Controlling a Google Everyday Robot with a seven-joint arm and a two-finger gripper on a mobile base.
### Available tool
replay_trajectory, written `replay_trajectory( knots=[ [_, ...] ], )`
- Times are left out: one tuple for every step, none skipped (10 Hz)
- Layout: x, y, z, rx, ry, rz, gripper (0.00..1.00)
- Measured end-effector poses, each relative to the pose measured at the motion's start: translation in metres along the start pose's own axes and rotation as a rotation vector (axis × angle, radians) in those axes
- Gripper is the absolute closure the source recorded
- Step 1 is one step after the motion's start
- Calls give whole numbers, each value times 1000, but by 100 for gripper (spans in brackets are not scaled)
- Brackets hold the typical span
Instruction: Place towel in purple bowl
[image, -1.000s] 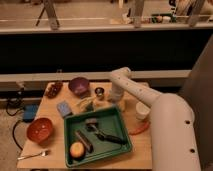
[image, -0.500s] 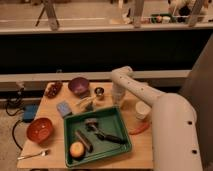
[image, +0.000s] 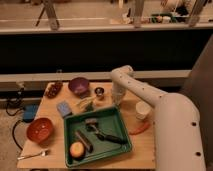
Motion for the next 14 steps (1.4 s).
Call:
replay_trajectory(
  knots=[
    [1, -2, -14, 12, 10, -4, 100],
    [1, -4, -24, 20, 18, -11, 100],
    [1, -8, -33, 33, 25, -23, 100],
    [2, -9, -41, 44, 35, -32, 100],
    [3, -11, -48, 54, 41, -39, 100],
    [3, -15, -57, 62, 47, -45, 100],
    [1, -24, -73, 77, 54, -59, 100],
    [-2, -30, -84, 85, 59, -71, 100],
    [-6, -37, -94, 100, 66, -90, 100],
    [-10, -43, -102, 113, 74, -106, 100],
    [-11, -47, -106, 123, 77, -121, 100],
    [-12, -51, -109, 133, 81, -133, 100],
    [-16, -58, -114, 143, 85, -150, 100],
    [-25, -67, -123, 155, 88, -172, 100]
  ],
)
